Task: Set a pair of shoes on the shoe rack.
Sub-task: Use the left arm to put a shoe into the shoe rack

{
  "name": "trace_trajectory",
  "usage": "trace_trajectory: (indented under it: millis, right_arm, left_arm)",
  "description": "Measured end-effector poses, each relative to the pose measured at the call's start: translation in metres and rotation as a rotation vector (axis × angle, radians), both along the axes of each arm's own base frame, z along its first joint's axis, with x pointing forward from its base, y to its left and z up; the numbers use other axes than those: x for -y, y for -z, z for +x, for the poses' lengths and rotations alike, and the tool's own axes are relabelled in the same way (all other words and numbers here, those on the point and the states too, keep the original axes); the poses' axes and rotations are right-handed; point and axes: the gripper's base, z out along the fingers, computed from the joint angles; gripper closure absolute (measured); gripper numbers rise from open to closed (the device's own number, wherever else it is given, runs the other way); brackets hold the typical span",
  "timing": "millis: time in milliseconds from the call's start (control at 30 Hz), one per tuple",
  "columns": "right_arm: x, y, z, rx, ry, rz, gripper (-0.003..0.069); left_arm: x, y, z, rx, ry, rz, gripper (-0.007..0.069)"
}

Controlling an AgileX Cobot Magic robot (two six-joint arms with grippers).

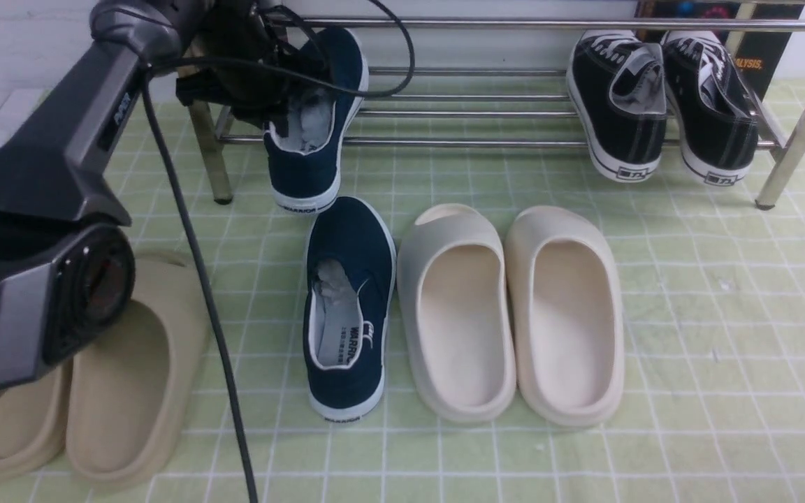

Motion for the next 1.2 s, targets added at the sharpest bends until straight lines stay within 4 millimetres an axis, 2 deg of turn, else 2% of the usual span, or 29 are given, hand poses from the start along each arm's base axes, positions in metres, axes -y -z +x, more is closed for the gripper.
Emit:
trace_trajectory:
  millis: [233,533,700,767,800,833,1000,1200]
  right_arm:
    - [0.000,0.000,0.000,0.000,0.000,0.000,0.0419]
    - [0.000,0.000,0.000,-0.001,0.000,0.000,0.0419]
    - [0.000,0.000,0.000,-0.001,0.000,0.000,0.0419]
    - [0.000,0.000,0.000,-0.001,0.000,0.000,0.0419]
    - [0.000,0.000,0.000,-0.001,0.000,0.000,0.0419]
    - [0.000,0.000,0.000,-0.001,0.000,0.000,0.0419]
    - [0.000,0.000,0.000,-0.001,0.000,0.000,0.0419]
    - [0.000,0.000,0.000,-0.001,0.000,0.000,0.0419]
  left_arm:
    - [0.001,0.019,0.009,-0.002,-0.002,0.008,0.0624]
    - [0.002,0.015,0.021,0.136,-0.007,-0.010,0.0597]
    - [0.003,0.012,0.024,0.180,-0.041,-0.052,0.0414]
    - [0.004,0.011,0.025,0.191,-0.049,-0.061,0.0373]
    - [0.004,0.010,0.025,0.194,-0.060,-0.070,0.0308]
    - [0.004,0.010,0.025,0.193,-0.062,-0.071,0.0276]
    - [0.004,0.004,0.022,0.188,-0.062,-0.081,0.0237]
    - [0.002,-0.033,0.002,0.173,-0.015,-0.070,0.0270]
